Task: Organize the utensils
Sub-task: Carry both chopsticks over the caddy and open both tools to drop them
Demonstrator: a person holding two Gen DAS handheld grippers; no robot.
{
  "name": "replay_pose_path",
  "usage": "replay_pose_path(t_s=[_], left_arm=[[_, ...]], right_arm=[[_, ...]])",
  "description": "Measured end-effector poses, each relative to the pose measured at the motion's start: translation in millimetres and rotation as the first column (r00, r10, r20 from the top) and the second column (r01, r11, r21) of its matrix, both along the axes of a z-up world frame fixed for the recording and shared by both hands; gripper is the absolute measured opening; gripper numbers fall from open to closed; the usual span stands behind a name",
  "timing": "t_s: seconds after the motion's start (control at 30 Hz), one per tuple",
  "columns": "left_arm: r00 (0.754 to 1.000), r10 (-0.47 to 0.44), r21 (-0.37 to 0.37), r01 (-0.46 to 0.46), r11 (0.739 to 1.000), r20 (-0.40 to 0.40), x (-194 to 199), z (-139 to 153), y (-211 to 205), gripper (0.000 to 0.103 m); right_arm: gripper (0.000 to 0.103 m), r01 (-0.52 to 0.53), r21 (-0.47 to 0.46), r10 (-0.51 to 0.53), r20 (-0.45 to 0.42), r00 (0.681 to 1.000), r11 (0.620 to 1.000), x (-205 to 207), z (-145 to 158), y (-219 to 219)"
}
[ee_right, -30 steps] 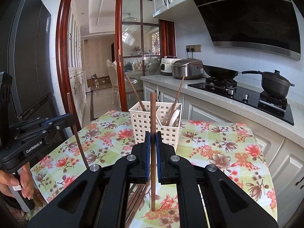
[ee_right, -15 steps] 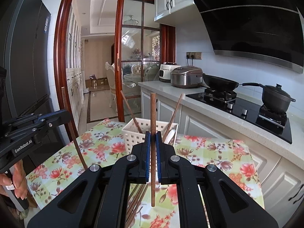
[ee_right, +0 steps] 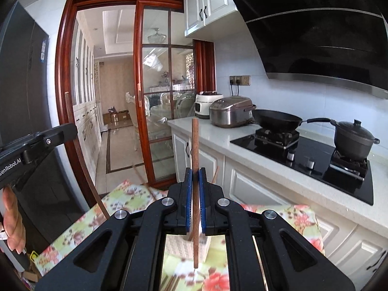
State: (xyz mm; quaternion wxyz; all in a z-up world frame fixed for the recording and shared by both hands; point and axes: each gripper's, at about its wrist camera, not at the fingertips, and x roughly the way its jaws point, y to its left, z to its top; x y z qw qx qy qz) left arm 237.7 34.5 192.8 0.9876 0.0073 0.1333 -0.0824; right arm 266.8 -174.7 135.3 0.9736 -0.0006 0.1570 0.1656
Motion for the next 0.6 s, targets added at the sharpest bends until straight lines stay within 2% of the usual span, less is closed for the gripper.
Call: replay_pose_path(t_s=[0.13, 0.3, 0.47, 0.6], left_arm=[[1.0, 0.01, -0.01, -0.01, 1.0, 0.006, 28.6, 12.8, 1.7, 0.006], [1.0, 0.011, -0.051, -0.011, 0.999, -0.013, 62.7, 13.2, 6.9, 0.006], [0.998, 0.012, -0.054, -0.015, 0.998, -0.06, 93.1, -6.7, 9.2, 0.006], [0.992, 0.012, -0.039, -0.017, 0.999, -0.124, 109.7, -39.1, 6.8, 0.006]], right_arm=[[0.006, 0.004, -0.012, -0.004, 0.01, 1.0, 1.0, 24.9, 12.4, 9.0], [0.006, -0.008, -0.029, 0.008, -0.01, 1.0, 1.0, 50.4, 9.8, 21.7], [0.006, -0.019, -0.072, 0.015, -0.058, 0.998, 0.997, 74.6, -9.9, 32.7], [0.006, -0.026, -0.108, 0.009, -0.15, 0.989, 0.994, 94.1, -34.1, 36.5]])
